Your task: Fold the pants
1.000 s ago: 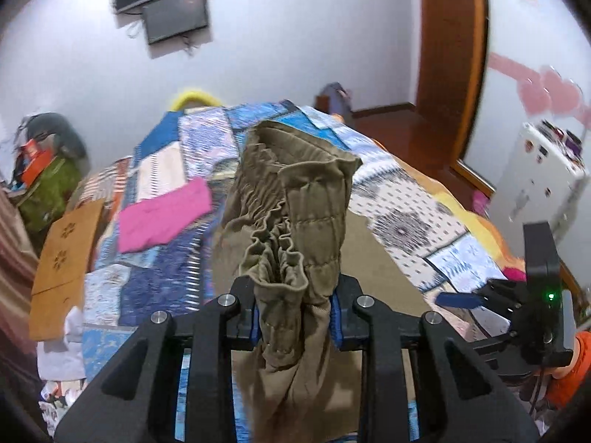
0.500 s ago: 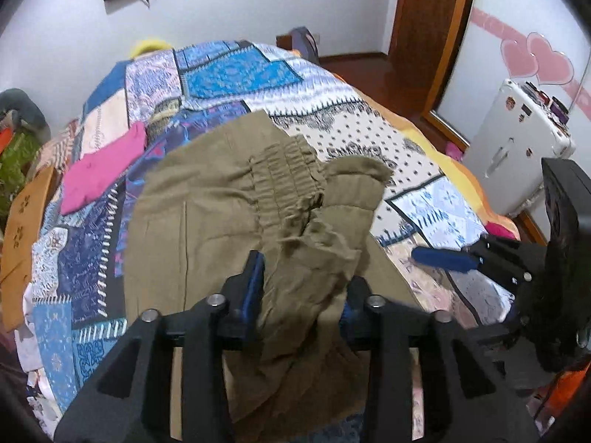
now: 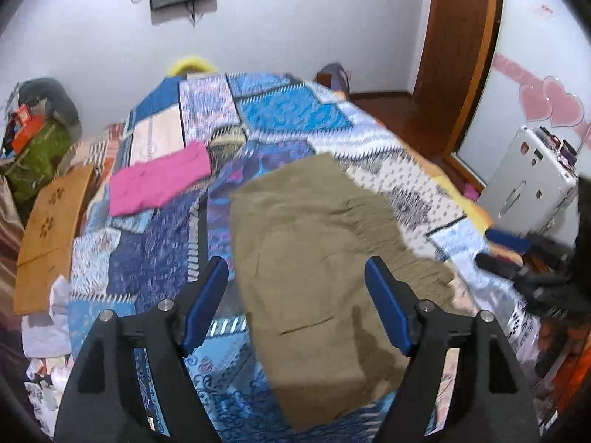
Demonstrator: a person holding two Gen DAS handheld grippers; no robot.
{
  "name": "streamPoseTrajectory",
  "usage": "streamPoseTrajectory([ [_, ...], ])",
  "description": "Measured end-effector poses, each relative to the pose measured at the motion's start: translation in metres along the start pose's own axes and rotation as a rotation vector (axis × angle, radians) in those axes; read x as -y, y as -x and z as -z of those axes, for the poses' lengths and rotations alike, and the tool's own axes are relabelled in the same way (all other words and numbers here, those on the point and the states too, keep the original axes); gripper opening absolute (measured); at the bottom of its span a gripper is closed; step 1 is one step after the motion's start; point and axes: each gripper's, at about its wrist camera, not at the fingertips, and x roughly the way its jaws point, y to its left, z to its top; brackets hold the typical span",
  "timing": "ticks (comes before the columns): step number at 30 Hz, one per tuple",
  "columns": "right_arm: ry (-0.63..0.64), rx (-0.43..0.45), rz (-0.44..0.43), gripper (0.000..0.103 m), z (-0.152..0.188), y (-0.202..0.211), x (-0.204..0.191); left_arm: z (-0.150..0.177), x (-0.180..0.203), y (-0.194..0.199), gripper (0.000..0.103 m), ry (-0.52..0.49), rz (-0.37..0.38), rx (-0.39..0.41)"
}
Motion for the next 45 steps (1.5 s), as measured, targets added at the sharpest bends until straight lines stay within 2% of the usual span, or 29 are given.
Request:
streamPoseTrajectory([
  [2,0.014,0.012,-0.009,0.055,-0.006,-0.001,-0.007,0.008,-0.003,-0.011,0.076,-0.001,0.012,-0.049],
  [4,0.022,0.019,-0.019,0.063,-0.009,-0.003,-0.011,0.02,-0.002,-0.024,0.076,-0.022,0.0,-0.095],
  [9,0.04,-0.021,-0.05,0.064,-0.007,-0.03,-0.028,0.047,0.003,-0.045,0.077,-0.053,0.001,-0.163],
  [14,0.065,-0.144,-0.038,0.064,0.02,-0.066,-0.027,0.06,-0.006,-0.041,0.083,-0.09,-0.007,-0.16],
  [20,0.013,-0.141,-0.096,0.065,0.03,-0.061,-0.013,0.066,-0.025,-0.026,0.083,-0.109,-0.035,-0.149],
  [23,0.036,-0.124,-0.079,0.065,0.031,-0.059,-0.016,0.051,-0.037,-0.018,0.083,-0.081,-0.053,-0.123],
  [27,0.032,-0.125,-0.092,0.065,0.03,-0.059,-0.015,0.02,-0.055,-0.025,0.083,-0.002,-0.034,-0.102],
  [30,0.047,-0.125,-0.091,0.065,0.029,-0.06,-0.014,-0.005,-0.063,-0.048,0.083,-0.002,-0.065,-0.101],
  [35,0.063,-0.124,-0.083,0.065,0.027,-0.058,-0.005,-0.036,-0.076,-0.104,0.083,0.042,-0.043,-0.171],
  [37,0.063,-0.126,-0.083,0.065,0.027,-0.059,0.0,-0.047,-0.08,-0.128,0.083,0.058,-0.024,-0.199],
  [43,0.068,-0.151,-0.129,0.065,0.022,-0.063,0.011,-0.067,-0.089,-0.19,0.081,0.138,0.113,-0.292],
  [45,0.073,-0.153,-0.14,0.065,0.022,-0.064,0.012,-0.072,-0.095,-0.203,0.079,0.168,0.154,-0.293],
])
